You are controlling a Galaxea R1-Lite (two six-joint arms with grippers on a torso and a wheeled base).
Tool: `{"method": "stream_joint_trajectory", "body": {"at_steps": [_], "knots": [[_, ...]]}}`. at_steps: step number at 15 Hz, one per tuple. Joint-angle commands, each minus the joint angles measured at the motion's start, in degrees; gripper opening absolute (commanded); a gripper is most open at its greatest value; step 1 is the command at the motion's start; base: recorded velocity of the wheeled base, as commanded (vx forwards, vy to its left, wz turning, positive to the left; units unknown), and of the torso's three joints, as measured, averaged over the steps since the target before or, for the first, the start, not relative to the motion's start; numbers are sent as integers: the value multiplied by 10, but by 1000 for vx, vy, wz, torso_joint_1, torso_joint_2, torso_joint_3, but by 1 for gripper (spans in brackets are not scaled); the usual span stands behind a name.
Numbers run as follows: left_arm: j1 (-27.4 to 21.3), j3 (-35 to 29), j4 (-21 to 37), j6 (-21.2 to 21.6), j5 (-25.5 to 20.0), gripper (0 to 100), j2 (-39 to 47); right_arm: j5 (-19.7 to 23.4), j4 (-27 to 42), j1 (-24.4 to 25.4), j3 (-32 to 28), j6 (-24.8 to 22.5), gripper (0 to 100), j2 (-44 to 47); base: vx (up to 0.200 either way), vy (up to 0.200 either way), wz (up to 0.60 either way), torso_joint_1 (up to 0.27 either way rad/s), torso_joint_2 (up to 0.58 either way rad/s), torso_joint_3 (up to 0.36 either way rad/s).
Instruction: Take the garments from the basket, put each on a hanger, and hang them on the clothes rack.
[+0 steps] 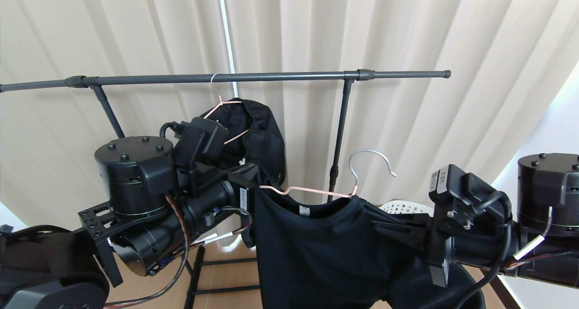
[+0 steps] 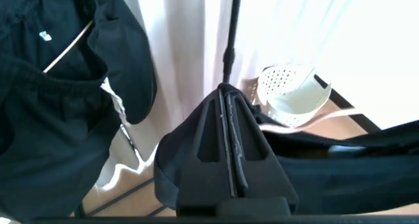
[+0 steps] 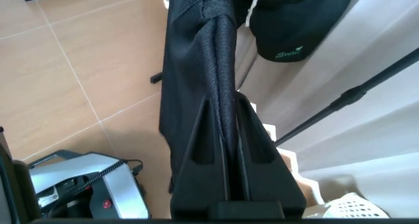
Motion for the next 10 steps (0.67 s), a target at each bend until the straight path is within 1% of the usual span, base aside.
{"method": "stream_joint_trajectory", "body": {"at_steps": [1, 4, 5, 6, 8, 9, 10], "knots": [[-20, -6, 17, 1, 0, 0, -27, -1, -13, 0, 2, 8, 0, 23, 0, 0, 0, 0, 0, 0], [-47, -15, 62, 0, 0, 0, -52, -8, -60, 0, 11, 29, 0, 32, 0, 0, 0, 0, 0, 0], [-58, -16, 78, 0, 0, 0, -62, -23, -74, 0, 16, 30, 0, 38, 0, 0, 0, 0, 0, 0], [-73, -15, 84, 0, 1, 0, -66, -42, -93, 3, 20, 32, 0, 41, 0, 0, 0, 0, 0, 0], [-87, -17, 85, -1, 1, 0, -64, -42, -114, 11, 28, 41, 0, 41, 0, 0, 0, 0, 0, 0], [-87, -17, 85, -1, 1, 0, -64, -42, -114, 11, 28, 41, 0, 41, 0, 0, 0, 0, 0, 0], [-104, -30, 88, -1, 0, 0, -61, -45, -147, 34, 31, 84, 0, 54, 0, 0, 0, 0, 0, 0]]}}
